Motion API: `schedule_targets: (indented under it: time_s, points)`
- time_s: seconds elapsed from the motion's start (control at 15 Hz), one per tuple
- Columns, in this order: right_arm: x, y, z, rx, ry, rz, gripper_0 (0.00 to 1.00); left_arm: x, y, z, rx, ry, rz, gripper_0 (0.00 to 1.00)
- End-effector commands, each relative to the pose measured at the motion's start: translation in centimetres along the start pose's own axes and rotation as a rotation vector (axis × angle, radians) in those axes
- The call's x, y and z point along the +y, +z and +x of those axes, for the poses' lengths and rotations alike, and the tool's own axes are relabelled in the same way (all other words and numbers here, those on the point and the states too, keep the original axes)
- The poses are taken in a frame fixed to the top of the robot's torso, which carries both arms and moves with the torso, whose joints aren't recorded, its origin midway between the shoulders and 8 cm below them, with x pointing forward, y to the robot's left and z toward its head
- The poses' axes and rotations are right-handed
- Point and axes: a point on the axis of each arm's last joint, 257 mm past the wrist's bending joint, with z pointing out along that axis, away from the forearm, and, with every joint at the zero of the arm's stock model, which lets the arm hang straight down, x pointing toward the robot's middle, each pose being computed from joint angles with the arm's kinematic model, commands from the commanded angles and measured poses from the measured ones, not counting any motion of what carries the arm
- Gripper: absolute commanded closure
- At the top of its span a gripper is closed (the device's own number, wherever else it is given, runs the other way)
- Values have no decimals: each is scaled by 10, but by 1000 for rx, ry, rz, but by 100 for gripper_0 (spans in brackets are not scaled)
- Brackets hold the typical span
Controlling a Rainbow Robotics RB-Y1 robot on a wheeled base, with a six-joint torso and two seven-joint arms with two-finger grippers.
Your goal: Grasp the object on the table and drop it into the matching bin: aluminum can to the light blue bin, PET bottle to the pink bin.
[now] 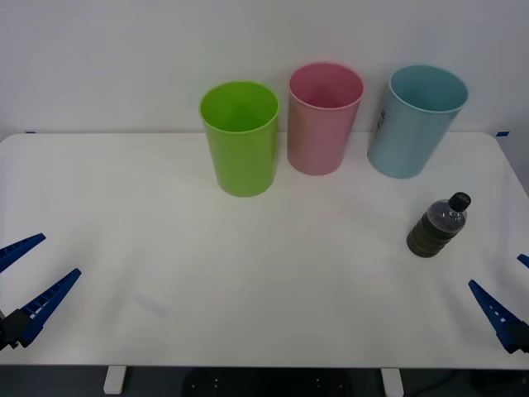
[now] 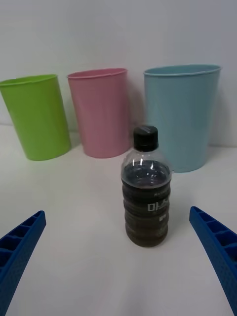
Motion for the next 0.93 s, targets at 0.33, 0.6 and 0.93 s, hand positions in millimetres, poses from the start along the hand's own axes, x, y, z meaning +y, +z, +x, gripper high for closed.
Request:
schedule_targets:
  time_s: [0.33, 0.6, 0.93]
  points:
    - [-19, 25, 26, 34, -54, 102, 0, 0, 0, 0, 0, 0, 0, 0]
    - [-23, 41, 38, 33, -36, 108, 0, 0, 0, 0, 0, 0, 0, 0]
    - [-31, 64, 48, 34, -31, 108, 0, 0, 0, 0, 0, 0, 0, 0]
